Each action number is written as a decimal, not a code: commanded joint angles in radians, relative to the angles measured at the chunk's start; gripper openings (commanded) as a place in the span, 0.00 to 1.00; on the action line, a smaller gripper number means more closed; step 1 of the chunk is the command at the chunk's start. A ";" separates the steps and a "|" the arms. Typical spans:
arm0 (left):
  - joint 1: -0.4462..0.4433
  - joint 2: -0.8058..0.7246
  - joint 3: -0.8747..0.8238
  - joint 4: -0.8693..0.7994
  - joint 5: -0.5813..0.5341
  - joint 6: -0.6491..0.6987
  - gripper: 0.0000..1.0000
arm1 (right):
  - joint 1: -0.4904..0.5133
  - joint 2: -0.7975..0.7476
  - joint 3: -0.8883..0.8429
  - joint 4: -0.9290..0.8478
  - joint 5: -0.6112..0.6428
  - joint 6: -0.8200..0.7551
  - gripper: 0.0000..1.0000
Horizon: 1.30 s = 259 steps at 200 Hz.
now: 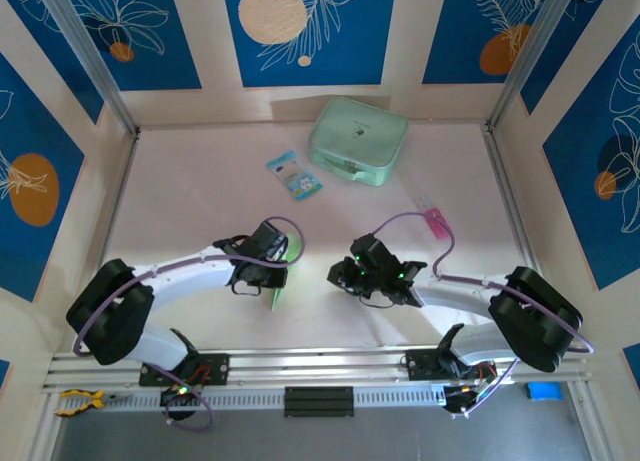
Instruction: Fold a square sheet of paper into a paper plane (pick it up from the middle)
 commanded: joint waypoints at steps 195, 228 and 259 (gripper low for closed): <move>-0.019 0.090 0.023 -0.017 0.028 0.019 0.20 | -0.004 0.007 -0.016 -0.039 0.008 0.023 0.23; -0.028 0.101 0.033 -0.032 0.005 0.019 0.21 | -0.005 0.016 -0.016 -0.033 0.003 0.025 0.23; -0.033 0.131 0.040 -0.045 -0.009 0.017 0.21 | -0.006 0.023 -0.016 -0.029 -0.004 0.026 0.23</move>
